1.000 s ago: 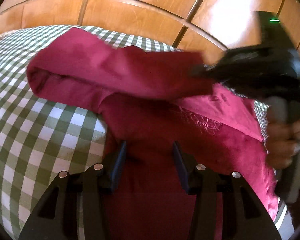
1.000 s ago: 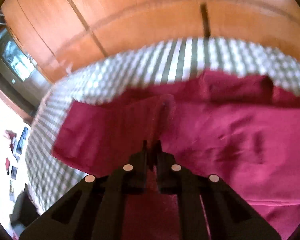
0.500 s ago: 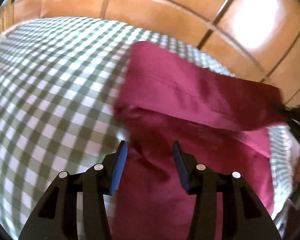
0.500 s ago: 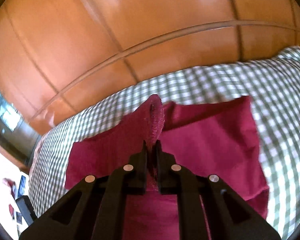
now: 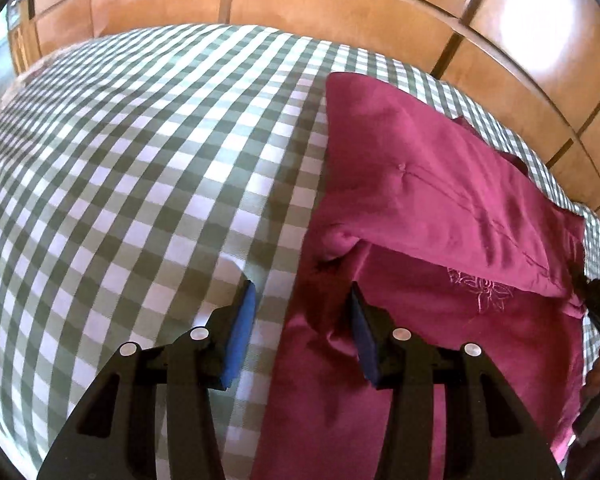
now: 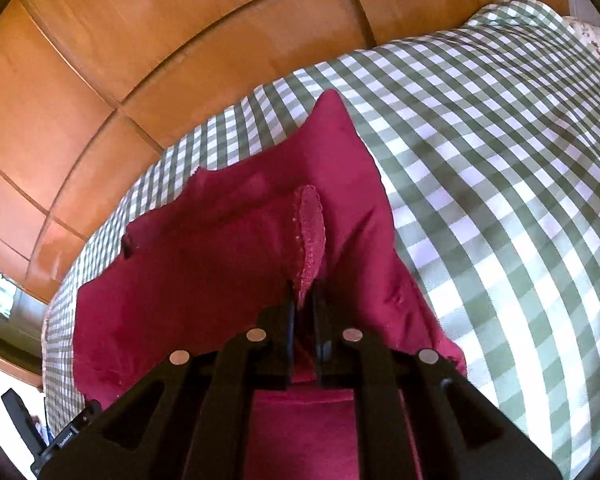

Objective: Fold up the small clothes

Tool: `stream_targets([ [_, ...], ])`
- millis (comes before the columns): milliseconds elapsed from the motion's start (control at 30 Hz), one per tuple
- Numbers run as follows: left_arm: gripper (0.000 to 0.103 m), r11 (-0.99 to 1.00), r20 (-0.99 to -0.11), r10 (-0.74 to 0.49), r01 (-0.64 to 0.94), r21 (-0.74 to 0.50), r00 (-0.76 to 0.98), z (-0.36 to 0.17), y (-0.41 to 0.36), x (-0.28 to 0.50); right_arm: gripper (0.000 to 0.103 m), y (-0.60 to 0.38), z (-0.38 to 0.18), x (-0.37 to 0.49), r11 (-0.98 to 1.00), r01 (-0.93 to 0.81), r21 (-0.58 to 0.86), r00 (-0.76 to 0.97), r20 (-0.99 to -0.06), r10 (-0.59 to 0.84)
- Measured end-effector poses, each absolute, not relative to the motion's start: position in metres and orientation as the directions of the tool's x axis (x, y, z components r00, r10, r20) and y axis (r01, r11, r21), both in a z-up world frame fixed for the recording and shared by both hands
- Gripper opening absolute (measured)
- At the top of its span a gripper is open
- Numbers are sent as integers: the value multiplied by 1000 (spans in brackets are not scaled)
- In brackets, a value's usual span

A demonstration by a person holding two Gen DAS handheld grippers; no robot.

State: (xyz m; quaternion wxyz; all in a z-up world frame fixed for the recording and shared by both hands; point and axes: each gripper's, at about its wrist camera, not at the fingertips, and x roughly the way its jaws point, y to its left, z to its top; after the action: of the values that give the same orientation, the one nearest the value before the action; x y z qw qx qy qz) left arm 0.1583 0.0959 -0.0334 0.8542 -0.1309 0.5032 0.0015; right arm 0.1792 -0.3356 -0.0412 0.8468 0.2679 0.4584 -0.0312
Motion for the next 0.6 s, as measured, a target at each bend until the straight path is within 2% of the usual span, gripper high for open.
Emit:
stream_targets([
  [67, 46, 948, -852, -172, -151, -279, 494, -27, 106, 154, 15, -337, -34, 176, 857, 297, 421, 587, -788, 184],
  [133, 46, 929, -823, -218, -147, -340, 524, -15, 118, 151, 26, -336, -18, 169, 874, 277, 399, 618, -771, 156],
  [167, 46, 921, -808, -239, -137, -364, 539, -9, 122, 152, 37, -335, -10, 166, 878, 266, 398, 630, -761, 154],
  [200, 46, 911, -788, -262, -127, -393, 558, -2, 129, 154, 40, -330, -1, 162, 885, 244, 396, 646, -747, 156],
  [300, 46, 885, -755, -301, -124, -448, 583, 11, 142, 170, 44, -307, 11, 160, 914, 174, 367, 660, -732, 169],
  [367, 59, 863, -751, -332, -137, -486, 570, 11, 147, 187, 46, -292, 10, 163, 927, 140, 349, 649, -739, 180],
  [467, 59, 815, -747, -420, -148, -560, 515, -3, 147, 219, 57, -274, 2, 169, 949, 116, 292, 627, -763, 158],
  [600, 59, 792, -753, -471, -156, -591, 459, -21, 132, 253, 58, -272, -7, 180, 956, 139, 257, 603, -788, 124],
])
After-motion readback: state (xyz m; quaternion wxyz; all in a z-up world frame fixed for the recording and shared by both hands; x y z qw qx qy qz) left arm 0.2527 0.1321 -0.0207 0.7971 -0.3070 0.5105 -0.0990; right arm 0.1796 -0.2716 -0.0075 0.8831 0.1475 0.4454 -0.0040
